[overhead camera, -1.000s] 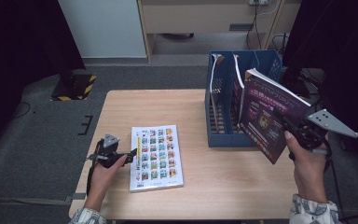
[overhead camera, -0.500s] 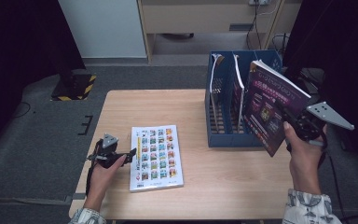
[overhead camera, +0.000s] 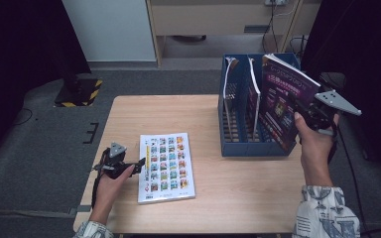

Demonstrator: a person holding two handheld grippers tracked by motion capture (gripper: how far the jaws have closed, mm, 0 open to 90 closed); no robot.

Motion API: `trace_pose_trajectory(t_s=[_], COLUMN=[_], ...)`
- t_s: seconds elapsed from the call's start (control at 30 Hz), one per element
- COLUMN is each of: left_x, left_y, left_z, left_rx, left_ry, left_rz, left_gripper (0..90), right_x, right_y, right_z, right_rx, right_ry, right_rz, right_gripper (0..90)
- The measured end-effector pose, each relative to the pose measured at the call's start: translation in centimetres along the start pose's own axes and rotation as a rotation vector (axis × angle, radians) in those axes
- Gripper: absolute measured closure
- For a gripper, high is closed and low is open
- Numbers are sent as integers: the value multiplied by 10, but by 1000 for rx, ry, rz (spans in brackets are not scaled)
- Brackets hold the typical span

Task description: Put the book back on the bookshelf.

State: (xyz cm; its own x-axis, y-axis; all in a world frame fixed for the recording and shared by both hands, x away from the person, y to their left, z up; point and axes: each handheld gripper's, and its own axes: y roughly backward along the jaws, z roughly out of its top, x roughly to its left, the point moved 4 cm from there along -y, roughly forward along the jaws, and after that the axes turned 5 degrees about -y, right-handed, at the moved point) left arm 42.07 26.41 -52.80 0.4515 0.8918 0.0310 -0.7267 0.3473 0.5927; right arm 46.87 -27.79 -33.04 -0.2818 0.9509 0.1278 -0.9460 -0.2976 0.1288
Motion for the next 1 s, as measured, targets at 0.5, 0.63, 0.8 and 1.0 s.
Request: trace_pose_trajectory(t_s=[0.5, 0.63, 0.8, 1.0], left_x=[0, 0, 0, -1], left_y=[0, -1, -1, -2], left_z=[0, 0, -1, -1], left_rx=[2, 3, 3, 5], left_ry=[0, 0, 0, 0], left_rz=[0, 0, -1, -4], left_gripper=[70, 70, 70, 70], right_x=[-2, -2, -4, -5], right_y=[-26, -31, -42, -58], right_z=[-2, -3, -3, 2], right_rx=[19, 24, 32, 27], right_ry=[-13, -14, -28, -57], right_rz=[-38, -43, -51, -61], right_gripper=[842, 842, 843, 842])
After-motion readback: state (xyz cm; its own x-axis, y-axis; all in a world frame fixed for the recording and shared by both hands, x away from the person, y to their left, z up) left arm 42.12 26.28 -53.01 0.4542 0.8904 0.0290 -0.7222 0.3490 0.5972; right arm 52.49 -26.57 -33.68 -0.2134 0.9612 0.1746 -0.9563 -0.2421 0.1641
